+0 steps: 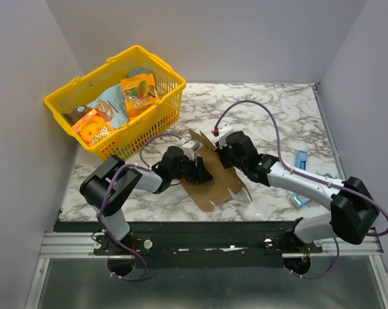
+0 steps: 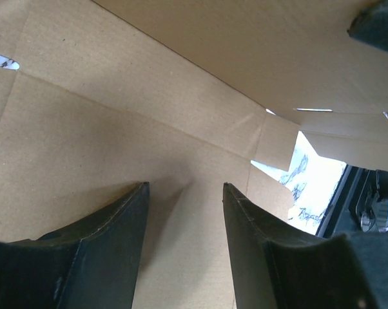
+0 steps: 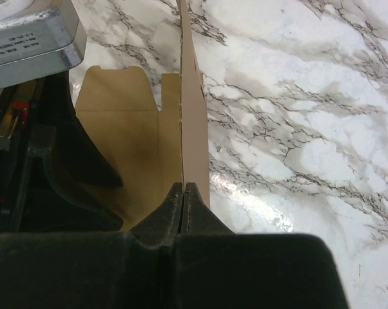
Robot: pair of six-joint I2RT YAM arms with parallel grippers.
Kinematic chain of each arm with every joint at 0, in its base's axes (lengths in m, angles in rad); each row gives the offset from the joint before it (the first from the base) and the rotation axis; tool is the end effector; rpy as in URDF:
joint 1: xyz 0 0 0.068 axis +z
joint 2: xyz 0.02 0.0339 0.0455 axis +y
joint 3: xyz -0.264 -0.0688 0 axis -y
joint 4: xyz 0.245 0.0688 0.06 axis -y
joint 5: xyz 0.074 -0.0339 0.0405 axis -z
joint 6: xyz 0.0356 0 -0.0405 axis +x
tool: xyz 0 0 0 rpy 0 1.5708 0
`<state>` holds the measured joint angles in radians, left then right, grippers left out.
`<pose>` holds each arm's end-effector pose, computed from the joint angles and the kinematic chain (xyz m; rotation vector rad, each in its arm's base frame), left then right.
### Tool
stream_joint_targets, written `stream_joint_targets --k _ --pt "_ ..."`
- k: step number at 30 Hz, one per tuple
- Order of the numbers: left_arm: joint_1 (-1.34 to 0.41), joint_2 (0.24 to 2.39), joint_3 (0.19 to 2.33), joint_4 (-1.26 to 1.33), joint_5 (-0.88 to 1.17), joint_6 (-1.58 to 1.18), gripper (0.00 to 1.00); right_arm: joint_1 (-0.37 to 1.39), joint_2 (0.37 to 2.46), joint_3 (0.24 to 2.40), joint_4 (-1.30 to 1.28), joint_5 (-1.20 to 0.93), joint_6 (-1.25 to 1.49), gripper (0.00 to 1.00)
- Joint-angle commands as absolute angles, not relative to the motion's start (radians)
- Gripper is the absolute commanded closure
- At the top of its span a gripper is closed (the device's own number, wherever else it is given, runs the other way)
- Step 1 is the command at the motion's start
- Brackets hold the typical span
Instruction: Fold the paper box
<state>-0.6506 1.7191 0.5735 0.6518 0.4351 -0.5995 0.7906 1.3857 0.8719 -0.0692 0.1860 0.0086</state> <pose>0.2362 -0.1987 0.1258 0.3510 2.2195 -1.1780 0.2194 0.2123 0.2448 -0.7201 2.0304 0.2658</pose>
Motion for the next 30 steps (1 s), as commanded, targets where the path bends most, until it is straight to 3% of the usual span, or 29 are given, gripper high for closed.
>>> stream_joint_targets --k 1,4,8,17,24,30 --pt "-0.661 1.706 0.564 0.618 0.449 -0.591 0.36 0.798 1.413 0.844 -0.080 0.189 0.034 0.99" --pt "-0.638 1.633 0.595 0.552 0.420 -0.560 0.23 0.799 1.413 0.841 -0.081 0.219 0.035 0.99" --pt "-0.589 1.549 0.624 0.462 0.390 -0.500 0.15 0.798 1.408 0.841 -0.086 0.253 0.020 0.99" --pt "-0.433 1.563 0.653 0.451 0.397 -0.425 0.13 0.799 1.393 0.833 -0.083 0.221 -0.018 0.99" --pt "-0.420 1.647 0.752 0.453 0.413 -0.380 0.13 0.798 1.385 0.831 -0.084 0.213 -0.049 0.99" --pt "-0.417 1.595 0.723 0.472 0.380 -0.377 0.11 0.798 1.266 0.824 -0.086 0.184 -0.103 0.99"
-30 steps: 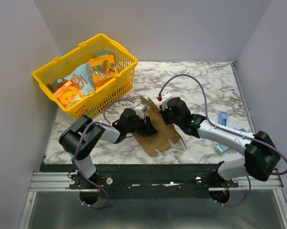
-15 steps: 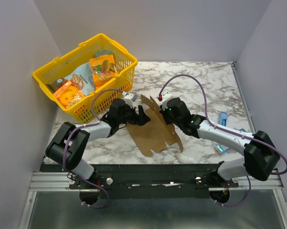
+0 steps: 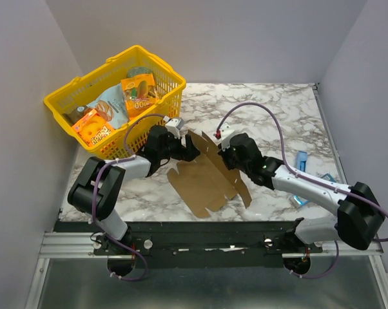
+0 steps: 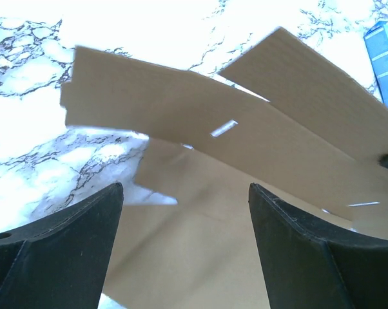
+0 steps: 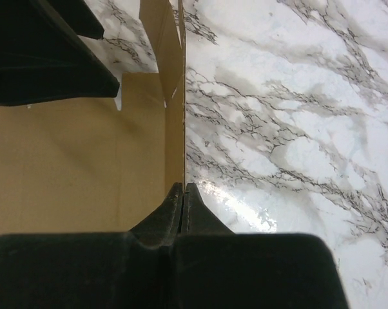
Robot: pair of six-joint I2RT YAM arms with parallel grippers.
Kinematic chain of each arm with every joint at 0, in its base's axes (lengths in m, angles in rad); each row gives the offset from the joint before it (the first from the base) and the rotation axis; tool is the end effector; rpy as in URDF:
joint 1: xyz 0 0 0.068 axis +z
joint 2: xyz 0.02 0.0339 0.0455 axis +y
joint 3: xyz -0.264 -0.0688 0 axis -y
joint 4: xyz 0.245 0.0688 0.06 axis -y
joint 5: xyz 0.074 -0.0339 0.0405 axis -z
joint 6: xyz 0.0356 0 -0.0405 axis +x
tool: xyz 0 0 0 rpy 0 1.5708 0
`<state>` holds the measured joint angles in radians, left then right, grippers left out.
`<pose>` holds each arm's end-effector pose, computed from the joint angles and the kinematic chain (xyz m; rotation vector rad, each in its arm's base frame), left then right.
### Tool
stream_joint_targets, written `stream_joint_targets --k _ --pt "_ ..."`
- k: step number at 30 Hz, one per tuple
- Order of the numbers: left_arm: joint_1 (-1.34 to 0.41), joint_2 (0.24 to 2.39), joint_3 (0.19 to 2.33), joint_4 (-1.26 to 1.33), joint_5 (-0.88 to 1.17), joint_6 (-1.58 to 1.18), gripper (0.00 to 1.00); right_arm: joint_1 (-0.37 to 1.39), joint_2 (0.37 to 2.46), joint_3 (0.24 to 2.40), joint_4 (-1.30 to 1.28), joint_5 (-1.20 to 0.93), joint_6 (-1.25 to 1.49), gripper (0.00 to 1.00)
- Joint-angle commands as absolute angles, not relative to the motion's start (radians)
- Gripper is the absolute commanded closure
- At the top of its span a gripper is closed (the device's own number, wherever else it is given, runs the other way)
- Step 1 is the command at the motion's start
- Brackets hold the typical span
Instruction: Fold the paper box
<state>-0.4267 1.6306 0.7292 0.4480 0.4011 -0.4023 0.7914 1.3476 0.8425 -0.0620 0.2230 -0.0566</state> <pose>0.2954 -0.1496 0.1754 0.2918 2.0915 -0.9172 0.2141 0.2055 0.2465 -0.7551 1.9901 0.1967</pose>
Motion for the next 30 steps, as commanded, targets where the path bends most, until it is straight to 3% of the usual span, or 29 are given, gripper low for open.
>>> stream_joint_targets --k 1,12,19,27,30 --pt "-0.414 1.592 0.718 0.472 0.387 -0.376 0.10 0.798 1.252 0.824 -0.087 0.178 -0.110 0.99" --pt "-0.388 1.583 0.647 0.578 0.446 -0.443 0.11 0.798 1.189 0.811 -0.092 0.118 -0.124 0.99" --pt "-0.387 1.657 0.660 0.641 0.503 -0.463 0.22 0.796 1.186 0.816 -0.092 0.097 -0.123 0.99" --pt "-0.387 1.715 0.680 0.623 0.485 -0.468 0.22 0.796 1.189 0.818 -0.094 0.092 -0.121 0.99" --pt "-0.387 1.727 0.677 0.661 0.514 -0.500 0.31 0.798 1.193 0.822 -0.095 0.095 -0.120 0.99"
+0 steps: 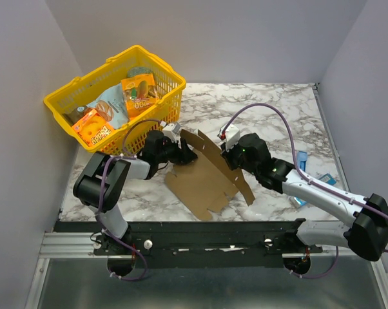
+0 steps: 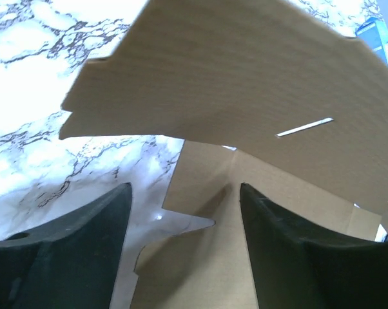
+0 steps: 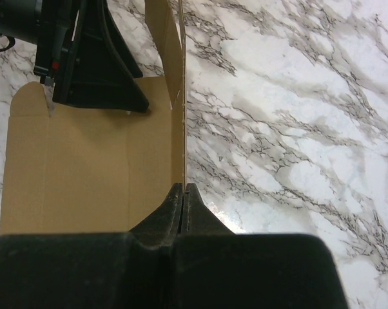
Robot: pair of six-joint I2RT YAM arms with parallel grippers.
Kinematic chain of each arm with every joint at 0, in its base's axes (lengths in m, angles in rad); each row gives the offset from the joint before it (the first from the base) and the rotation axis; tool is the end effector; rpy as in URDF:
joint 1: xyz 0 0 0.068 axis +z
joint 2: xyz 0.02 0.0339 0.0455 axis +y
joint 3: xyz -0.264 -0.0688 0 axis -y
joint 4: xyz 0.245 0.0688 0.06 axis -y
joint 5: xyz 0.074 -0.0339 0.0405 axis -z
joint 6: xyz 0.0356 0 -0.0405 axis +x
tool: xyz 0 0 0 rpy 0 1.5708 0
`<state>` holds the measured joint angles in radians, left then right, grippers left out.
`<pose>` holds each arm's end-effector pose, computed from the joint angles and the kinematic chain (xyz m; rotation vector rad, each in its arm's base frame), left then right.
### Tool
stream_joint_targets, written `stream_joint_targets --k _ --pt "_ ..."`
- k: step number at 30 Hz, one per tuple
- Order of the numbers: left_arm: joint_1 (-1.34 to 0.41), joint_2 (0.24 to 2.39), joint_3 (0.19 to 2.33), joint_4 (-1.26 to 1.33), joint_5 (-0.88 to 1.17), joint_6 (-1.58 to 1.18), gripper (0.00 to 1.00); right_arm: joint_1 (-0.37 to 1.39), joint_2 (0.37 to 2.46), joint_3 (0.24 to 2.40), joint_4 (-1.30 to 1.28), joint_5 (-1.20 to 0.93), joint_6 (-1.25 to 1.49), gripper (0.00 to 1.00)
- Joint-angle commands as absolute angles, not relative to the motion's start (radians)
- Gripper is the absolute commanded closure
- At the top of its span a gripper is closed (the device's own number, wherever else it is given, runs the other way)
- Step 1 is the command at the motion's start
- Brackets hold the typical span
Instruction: Fold the paper box
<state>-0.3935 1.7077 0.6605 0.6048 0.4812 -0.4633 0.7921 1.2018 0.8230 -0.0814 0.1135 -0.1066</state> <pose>0.2947 -0.1402 0.1477 0.2510 2.0971 -1.0144 0.1943 0.1912 0.2763 -0.8218 1.8697 0.3164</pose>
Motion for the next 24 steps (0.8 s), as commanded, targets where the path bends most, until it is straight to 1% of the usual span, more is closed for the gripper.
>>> stream_joint_targets --k 1,3,4,6,7,9,12,13,15,18,19,22,24 --pt "-0.387 1.730 0.675 0.684 0.526 -0.508 0.40 0.796 1.200 0.822 -0.094 0.095 -0.121 0.99" --pt "-0.387 1.736 0.670 0.707 0.532 -0.520 0.48 0.796 1.201 0.824 -0.095 0.100 -0.121 0.99" --pt "-0.387 1.740 0.669 0.710 0.535 -0.529 0.56 0.796 1.203 0.824 -0.094 0.100 -0.123 0.99" --pt "-0.388 1.747 0.667 0.719 0.545 -0.540 0.65 0.798 1.206 0.824 -0.094 0.104 -0.123 0.99" --pt "-0.387 1.747 0.667 0.722 0.549 -0.548 0.72 0.798 1.207 0.824 -0.094 0.109 -0.121 0.99" --pt "-0.390 1.750 0.664 0.732 0.560 -0.557 0.78 0.796 1.213 0.824 -0.095 0.112 -0.123 0.99" --pt "-0.402 1.749 0.657 0.750 0.566 -0.571 0.81 0.796 1.221 0.827 -0.094 0.115 -0.120 0.99" --pt "-0.411 1.747 0.658 0.752 0.565 -0.572 0.83 0.796 1.221 0.827 -0.095 0.114 -0.118 0.99" --pt "-0.425 1.744 0.663 0.749 0.560 -0.574 0.84 0.796 1.232 0.833 -0.094 0.123 -0.118 0.99" --pt "-0.452 1.730 0.666 0.724 0.535 -0.565 0.84 0.796 1.253 0.845 -0.098 0.213 -0.092 0.99" --pt "-0.460 1.726 0.666 0.703 0.511 -0.560 0.84 0.796 1.268 0.851 -0.100 0.280 -0.071 0.99" --pt "-0.474 1.703 0.660 0.651 0.438 -0.554 0.87 0.795 1.296 0.867 -0.115 0.381 -0.029 0.99" --pt "-0.476 1.697 0.650 0.629 0.408 -0.563 0.89 0.790 1.308 0.876 -0.130 0.409 -0.009 0.99"
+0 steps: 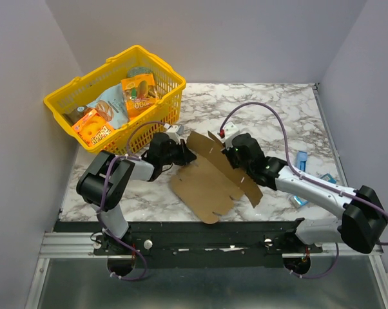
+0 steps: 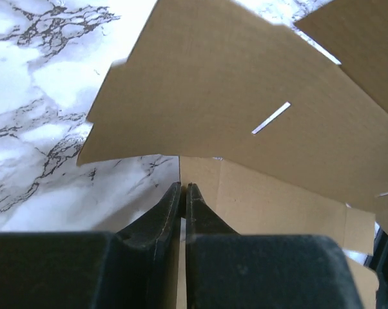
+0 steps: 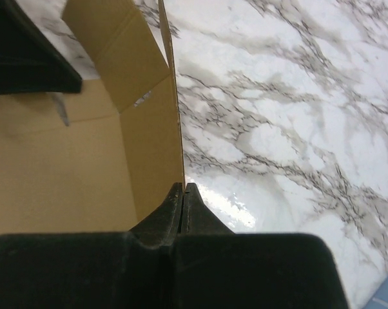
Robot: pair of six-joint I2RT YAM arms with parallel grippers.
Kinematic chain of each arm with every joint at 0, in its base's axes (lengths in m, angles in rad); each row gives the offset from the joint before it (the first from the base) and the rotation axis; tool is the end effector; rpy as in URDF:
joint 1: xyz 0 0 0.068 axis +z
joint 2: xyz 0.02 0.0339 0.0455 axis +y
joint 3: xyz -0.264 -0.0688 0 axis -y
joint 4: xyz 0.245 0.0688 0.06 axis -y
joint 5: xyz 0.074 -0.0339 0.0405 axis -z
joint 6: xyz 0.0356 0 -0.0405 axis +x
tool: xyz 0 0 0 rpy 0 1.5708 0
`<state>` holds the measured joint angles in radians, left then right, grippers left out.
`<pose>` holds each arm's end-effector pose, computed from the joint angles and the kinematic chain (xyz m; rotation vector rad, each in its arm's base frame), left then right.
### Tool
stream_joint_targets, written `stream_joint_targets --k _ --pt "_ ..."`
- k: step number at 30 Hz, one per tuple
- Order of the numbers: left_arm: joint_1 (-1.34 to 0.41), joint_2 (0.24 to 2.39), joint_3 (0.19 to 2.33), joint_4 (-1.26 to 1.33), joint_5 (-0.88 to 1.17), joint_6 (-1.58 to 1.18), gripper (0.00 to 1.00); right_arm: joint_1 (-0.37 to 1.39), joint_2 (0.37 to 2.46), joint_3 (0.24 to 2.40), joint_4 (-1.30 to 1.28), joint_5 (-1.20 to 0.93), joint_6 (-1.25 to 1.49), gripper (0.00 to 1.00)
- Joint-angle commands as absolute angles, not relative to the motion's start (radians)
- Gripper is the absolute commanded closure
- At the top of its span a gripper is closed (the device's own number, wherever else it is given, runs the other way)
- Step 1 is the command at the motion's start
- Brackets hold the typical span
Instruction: Fold the paper box
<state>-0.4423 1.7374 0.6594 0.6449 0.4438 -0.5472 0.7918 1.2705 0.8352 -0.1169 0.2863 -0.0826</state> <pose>0.2907 -0.1546 0.1418 0.1928 2.1172 -1.0566 0.2049 0.1932 0.2600 -0.7338 1.9681 0.1230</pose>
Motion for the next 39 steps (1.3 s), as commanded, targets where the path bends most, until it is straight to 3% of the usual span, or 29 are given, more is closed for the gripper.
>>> stream_joint_targets --k 1,14,21,39 --pt "-0.476 1.697 0.649 0.614 0.393 -0.568 0.90 0.788 1.315 0.885 -0.136 0.432 -0.003 0.99" --pt "-0.488 1.687 0.589 0.693 0.385 -0.597 0.94 0.747 1.356 0.914 -0.199 0.480 0.090 0.99" --pt "-0.488 1.704 0.586 0.612 0.270 -0.653 0.99 0.719 1.362 0.930 -0.227 0.491 0.135 0.99" --pt "-0.491 1.713 0.520 0.707 0.235 -0.742 1.00 0.696 1.373 0.933 -0.258 0.488 0.173 0.99"
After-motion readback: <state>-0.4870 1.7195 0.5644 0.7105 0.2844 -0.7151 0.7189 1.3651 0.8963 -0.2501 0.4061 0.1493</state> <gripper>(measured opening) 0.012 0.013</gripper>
